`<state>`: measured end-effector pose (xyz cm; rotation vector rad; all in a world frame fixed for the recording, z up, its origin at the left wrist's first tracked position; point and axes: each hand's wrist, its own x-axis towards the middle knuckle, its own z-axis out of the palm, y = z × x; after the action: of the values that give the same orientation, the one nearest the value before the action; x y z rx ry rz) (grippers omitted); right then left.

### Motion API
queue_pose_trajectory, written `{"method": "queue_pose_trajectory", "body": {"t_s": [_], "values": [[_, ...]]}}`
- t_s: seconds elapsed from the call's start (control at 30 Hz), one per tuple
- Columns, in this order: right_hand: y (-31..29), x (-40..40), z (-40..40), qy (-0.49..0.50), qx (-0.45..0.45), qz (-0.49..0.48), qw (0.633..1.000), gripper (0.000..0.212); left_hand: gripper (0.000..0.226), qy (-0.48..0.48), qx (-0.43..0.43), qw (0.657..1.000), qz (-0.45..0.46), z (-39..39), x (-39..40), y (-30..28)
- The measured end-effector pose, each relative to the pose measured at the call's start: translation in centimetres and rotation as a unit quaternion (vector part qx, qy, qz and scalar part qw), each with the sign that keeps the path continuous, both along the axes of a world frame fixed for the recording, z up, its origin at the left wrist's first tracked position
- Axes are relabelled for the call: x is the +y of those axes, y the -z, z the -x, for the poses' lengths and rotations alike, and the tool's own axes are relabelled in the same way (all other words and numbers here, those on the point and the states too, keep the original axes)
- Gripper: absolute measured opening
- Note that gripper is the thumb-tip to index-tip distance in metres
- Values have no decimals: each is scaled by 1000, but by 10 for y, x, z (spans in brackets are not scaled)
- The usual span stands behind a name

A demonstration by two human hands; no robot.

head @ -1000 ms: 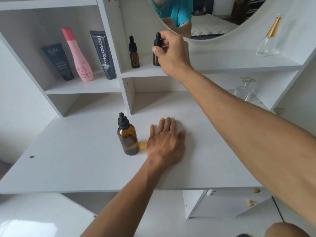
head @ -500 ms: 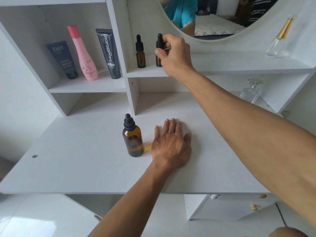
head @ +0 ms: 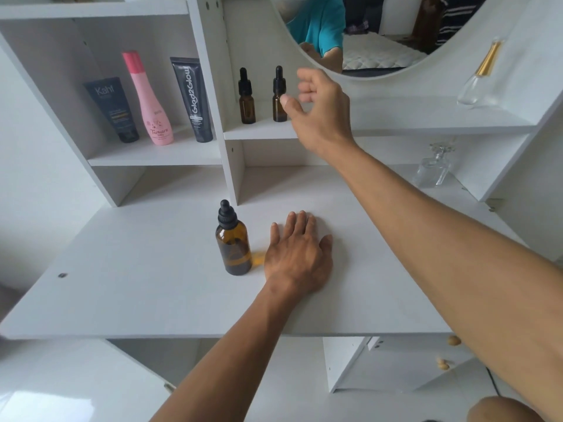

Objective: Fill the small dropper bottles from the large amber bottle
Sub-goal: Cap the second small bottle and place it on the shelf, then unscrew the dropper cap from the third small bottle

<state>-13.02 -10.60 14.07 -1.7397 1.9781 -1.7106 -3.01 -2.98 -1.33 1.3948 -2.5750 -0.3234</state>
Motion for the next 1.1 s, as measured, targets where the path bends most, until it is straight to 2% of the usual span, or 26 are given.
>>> {"method": "queue_pose_trajectory", "body": {"t_s": [0.13,0.33,0.47,0.57,0.67,0.8,0.87,0.97,1.1], "values": [[12,37,2,-3,-20,12,1000,42,60,0,18,1000,2,-2,4,-3],[38,107,9,0,-43,-22,999,30,55,5,24,999,32,-6,8,-4],[62,146,27,40,-34,-27,998,25,53,-2,20,999,49,-5,9,-4],[77,165,48,98,-30,-17,995,29,56,-6,22,999,40,-6,10,-4],[88,178,67,156,-64,-34,985,39,55,-9,23,999,37,-7,13,-6],[106,181,79,162,-136,-116,970,58,53,-11,29,999,37,-7,17,-11],[115,179,82,159,-163,-143,963,61,52,-11,30,999,34,-6,18,-12],[124,177,82,154,-194,-143,958,54,48,-12,35,999,37,-6,20,-14],[127,174,81,153,-202,-134,958,25,46,-14,43,998,42,-6,22,-15]]}}
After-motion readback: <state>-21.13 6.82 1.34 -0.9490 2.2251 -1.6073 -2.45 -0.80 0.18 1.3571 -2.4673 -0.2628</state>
